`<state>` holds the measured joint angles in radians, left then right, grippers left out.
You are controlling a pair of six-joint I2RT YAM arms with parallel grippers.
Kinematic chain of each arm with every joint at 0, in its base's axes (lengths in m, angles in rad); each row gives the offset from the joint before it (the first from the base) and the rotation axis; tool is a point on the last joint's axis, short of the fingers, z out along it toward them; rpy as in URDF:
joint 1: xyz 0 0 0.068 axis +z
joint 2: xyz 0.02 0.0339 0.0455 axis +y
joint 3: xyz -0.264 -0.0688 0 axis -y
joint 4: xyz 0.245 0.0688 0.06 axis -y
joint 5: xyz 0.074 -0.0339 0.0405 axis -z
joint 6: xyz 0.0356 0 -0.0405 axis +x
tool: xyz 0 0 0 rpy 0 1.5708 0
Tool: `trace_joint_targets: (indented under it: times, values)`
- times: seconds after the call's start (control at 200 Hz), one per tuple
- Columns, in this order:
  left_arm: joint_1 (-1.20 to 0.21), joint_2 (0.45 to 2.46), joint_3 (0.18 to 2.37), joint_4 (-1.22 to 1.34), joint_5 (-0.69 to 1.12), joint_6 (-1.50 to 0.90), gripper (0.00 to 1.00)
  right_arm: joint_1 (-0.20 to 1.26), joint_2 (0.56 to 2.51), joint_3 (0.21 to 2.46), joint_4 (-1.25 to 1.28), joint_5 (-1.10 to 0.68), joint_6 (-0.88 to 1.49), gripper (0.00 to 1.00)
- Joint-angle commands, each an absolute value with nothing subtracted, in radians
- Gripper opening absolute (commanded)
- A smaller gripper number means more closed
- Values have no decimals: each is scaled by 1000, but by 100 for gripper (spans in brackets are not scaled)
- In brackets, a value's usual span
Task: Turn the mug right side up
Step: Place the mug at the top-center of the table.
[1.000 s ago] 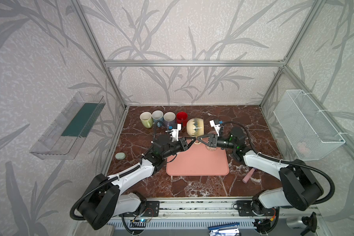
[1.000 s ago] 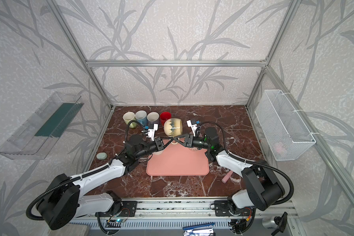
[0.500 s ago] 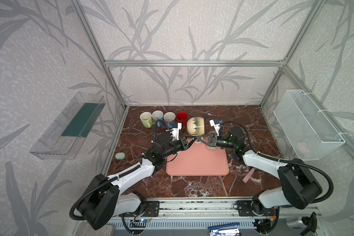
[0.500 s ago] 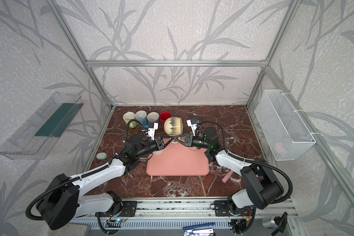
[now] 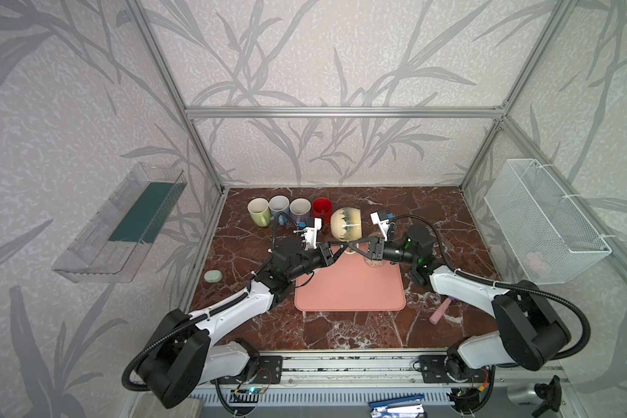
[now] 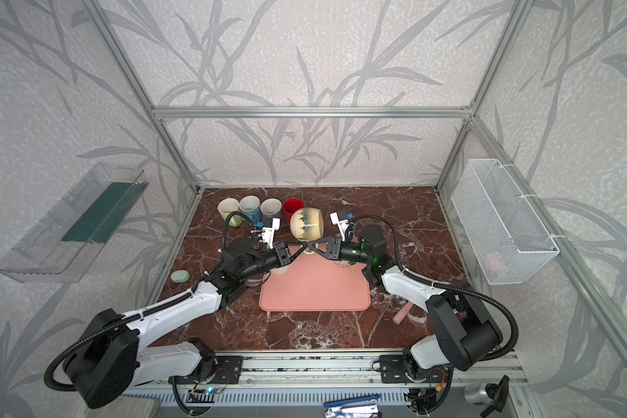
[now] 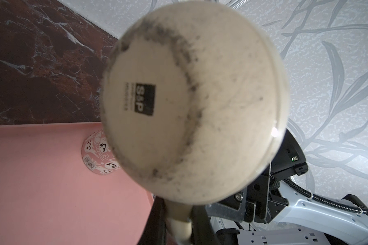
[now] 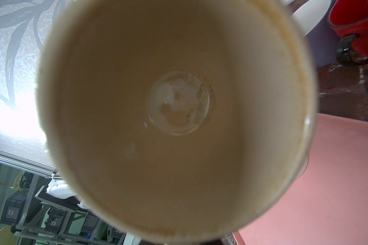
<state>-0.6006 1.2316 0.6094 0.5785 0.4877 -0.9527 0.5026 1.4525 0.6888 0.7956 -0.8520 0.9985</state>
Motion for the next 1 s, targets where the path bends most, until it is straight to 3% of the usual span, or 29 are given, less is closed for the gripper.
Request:
trace_joint_targets:
  times: [0.0, 0.13, 0.52, 0.815, 0.995]
  values:
    - [-609, 1175, 626, 602, 475, -907, 5, 510, 1411, 717, 845, -844, 991, 0]
    - [-609, 1136, 598, 562, 444, -887, 19, 508, 1408, 711, 843, -842, 994, 0]
    - [-604, 1063, 588, 443, 400, -824, 45, 506, 1406, 699, 854, -836, 1007, 0]
    - [-587, 1026, 587, 400, 387, -818, 74, 499, 1412, 703, 853, -836, 1005, 0]
    - [-576, 982, 607, 317, 368, -792, 83, 492, 1412, 720, 831, -833, 1000, 0]
